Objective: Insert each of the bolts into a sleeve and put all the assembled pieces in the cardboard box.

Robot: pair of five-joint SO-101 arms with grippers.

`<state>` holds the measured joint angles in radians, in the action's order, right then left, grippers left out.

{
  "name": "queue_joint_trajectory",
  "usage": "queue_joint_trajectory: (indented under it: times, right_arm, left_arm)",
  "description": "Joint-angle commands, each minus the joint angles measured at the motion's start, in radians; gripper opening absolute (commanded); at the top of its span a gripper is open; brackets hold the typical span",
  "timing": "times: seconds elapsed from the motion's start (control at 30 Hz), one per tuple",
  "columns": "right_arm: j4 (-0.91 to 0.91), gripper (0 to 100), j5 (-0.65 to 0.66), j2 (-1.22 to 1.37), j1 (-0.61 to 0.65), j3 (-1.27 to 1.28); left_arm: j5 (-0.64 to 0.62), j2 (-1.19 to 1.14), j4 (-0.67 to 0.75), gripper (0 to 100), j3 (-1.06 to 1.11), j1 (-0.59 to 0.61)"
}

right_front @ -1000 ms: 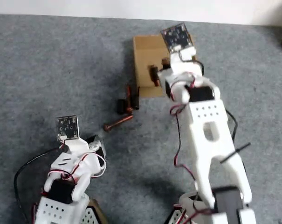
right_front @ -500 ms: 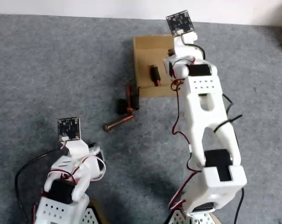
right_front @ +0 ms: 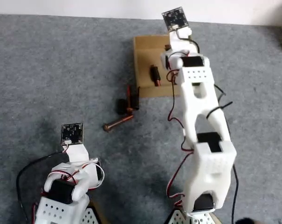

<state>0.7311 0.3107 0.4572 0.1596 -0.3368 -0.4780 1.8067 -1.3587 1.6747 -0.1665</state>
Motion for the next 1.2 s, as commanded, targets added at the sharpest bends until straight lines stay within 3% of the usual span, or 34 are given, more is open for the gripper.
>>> queue_joint_trajectory:
  times: [0.0,0.73,0.97,1.17]
  right_arm:
    - [0.001,0.5,0.014,0.025,0.008,-0.128]
    - [-0.001,0.8,0.006,0.231,0.008,-0.206]
    - [0.039,18.9,-0.021,0.231,0.008,-0.228]
    - [0.160,19.9,-0.026,0.231,0.013,-0.354]
  left_arm:
    - [-0.003,0.005,-0.006,2,0.021,0.008]
    - [-0.003,0.005,-0.006,2,0.021,0.008]
    - [-0.003,0.005,-0.006,2,0.021,0.008]
    - [-0.003,0.005,-0.006,2,0.021,0.007]
